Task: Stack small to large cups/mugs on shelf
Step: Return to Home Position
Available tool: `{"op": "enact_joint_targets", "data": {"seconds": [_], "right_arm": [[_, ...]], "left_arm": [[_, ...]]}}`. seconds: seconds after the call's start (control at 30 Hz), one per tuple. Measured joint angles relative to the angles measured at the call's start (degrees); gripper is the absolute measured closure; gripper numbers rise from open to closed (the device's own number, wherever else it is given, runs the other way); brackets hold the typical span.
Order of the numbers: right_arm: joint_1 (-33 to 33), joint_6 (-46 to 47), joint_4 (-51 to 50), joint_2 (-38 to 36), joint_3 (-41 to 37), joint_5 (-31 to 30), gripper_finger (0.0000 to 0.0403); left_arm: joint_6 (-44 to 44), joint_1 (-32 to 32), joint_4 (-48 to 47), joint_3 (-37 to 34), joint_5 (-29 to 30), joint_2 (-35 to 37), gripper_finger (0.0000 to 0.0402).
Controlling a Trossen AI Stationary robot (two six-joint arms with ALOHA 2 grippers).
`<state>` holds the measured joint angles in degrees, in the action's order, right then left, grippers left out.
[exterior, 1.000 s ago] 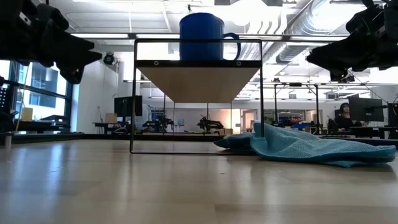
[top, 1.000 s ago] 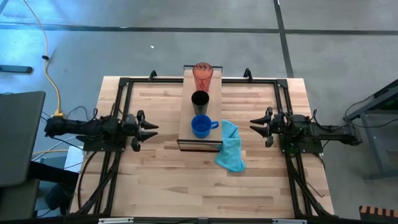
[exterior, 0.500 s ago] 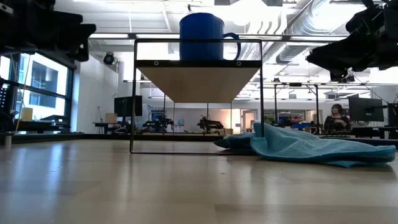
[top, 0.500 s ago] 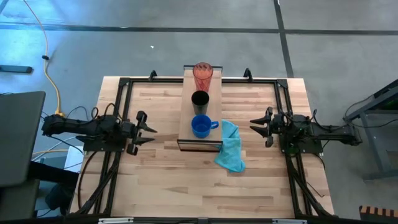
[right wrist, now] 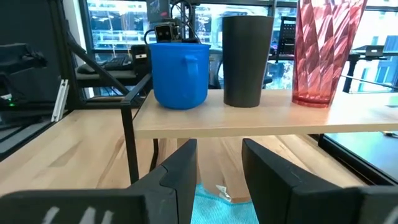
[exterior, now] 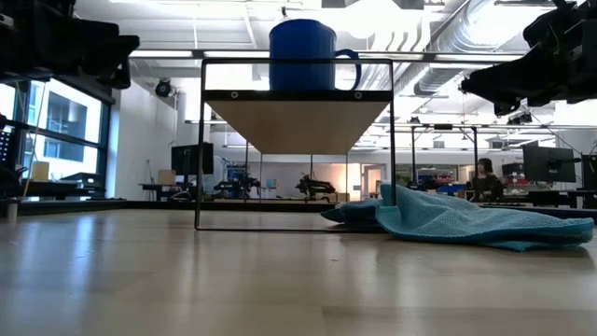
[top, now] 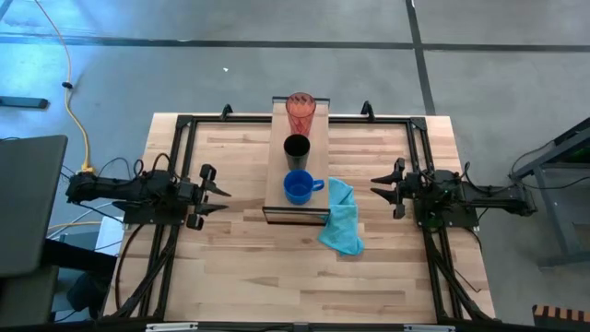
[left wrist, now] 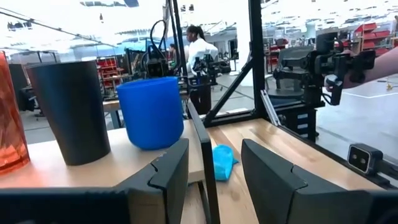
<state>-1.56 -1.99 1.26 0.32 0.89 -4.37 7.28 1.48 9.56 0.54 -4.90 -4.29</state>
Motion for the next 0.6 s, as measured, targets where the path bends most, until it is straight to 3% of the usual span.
{"op": "enact_joint_targets", "data": {"seconds": [0.17,0.6], "right_arm": [[0.0,0.7,-0.5,0.0,0.0,0.1,0.0284],[0.0,1.1,-0.6,0.0,0.0,0.1,0.0284]], "left_arm": [[0.0,0.0,-5.1,0.0,0.0,4.1,0.0263],[-4.6,0.0,-8.2,0.0,0.2,4.0,0.0263]]}}
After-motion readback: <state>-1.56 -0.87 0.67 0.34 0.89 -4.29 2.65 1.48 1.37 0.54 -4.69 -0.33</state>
